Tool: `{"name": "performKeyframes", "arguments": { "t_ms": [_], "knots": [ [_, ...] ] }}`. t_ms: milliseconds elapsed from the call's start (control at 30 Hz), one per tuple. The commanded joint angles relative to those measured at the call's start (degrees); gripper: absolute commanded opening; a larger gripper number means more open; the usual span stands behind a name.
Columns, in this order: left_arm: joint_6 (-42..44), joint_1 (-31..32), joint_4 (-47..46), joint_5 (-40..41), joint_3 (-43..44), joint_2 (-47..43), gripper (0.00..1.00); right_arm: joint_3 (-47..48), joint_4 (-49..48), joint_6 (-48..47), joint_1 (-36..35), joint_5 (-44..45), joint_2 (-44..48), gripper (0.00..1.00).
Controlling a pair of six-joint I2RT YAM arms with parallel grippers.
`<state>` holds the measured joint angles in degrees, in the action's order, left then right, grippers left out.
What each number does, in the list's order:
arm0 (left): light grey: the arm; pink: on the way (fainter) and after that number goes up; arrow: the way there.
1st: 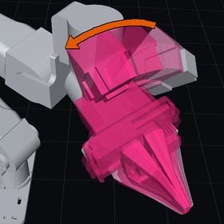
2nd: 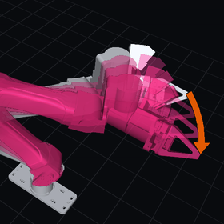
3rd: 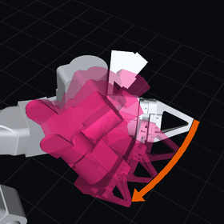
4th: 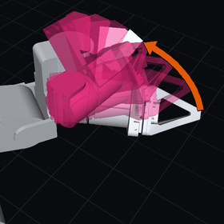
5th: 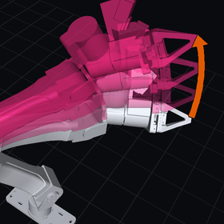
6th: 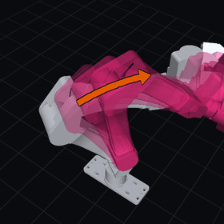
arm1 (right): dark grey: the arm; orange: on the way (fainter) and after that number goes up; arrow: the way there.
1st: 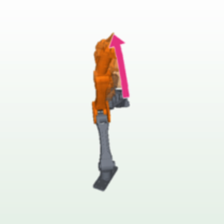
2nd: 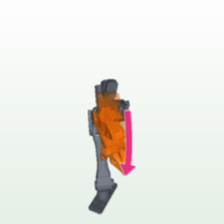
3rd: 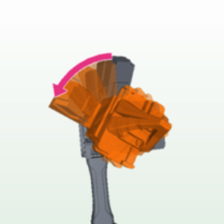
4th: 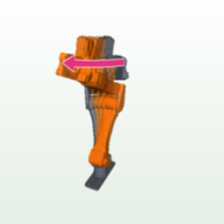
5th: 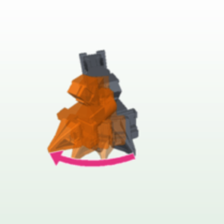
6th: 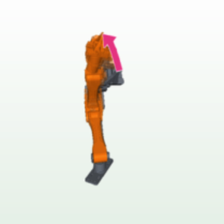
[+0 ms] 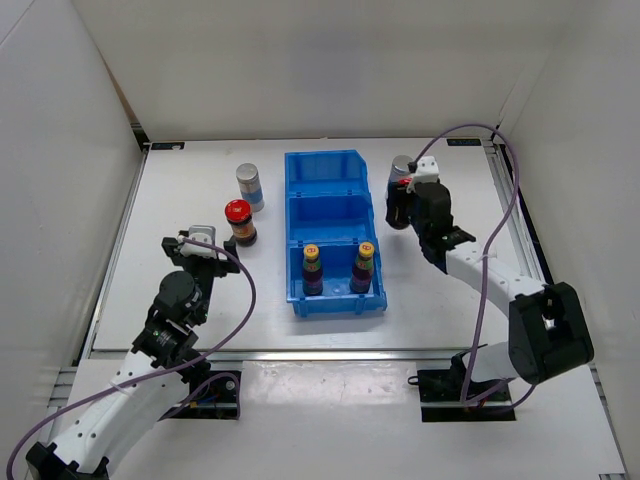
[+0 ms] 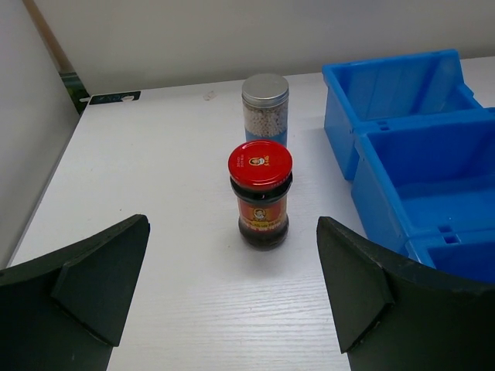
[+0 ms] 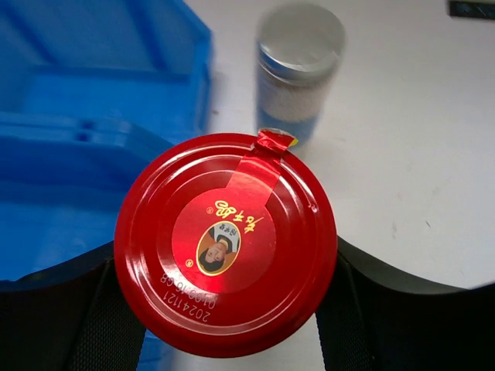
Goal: Organize the condiment bottles
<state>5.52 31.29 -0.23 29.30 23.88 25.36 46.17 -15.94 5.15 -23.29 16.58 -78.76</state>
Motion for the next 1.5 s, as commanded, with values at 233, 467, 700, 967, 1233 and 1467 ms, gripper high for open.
{"name": "performKeyframes", "arguments": {
  "t_ms": [233, 467, 700, 967, 1233, 1467],
  "knots": [
    [-0.51, -0.26, -1.96, -1.78, -0.76, -0.49, 1.00, 11.56, -7.25, -1.72, -0.97, -29.22, -4.37, 0.00],
    [0.02, -0.26, -2.50, -1.79, -1.29, -1.02, 1.00, 17.63, -4.81, -3.82, -1.50, -35.90, -13.94, 0.00],
    [0.02, -0.26, -2.50, -2.32, -1.29, -1.02, 1.00, 19.39, -4.27, -7.86, -2.11, -35.91, -21.69, 0.00],
    [0.02, -0.26, -2.50, -2.84, -1.82, -1.02, 1.00, 18.34, -3.13, -10.95, -3.25, -33.37, -23.81, 0.23],
    [0.55, -0.26, -2.50, -2.84, -1.82, -1.02, 1.00, 18.34, -2.51, -11.56, -4.31, -28.36, -19.15, 0.61],
    [1.78, -0.26, 0.40, -4.07, 0.28, 0.12, 1.00, 21.06, -0.49, -8.67, -4.31, -27.74, -13.00, 0.77]
  ]
}}
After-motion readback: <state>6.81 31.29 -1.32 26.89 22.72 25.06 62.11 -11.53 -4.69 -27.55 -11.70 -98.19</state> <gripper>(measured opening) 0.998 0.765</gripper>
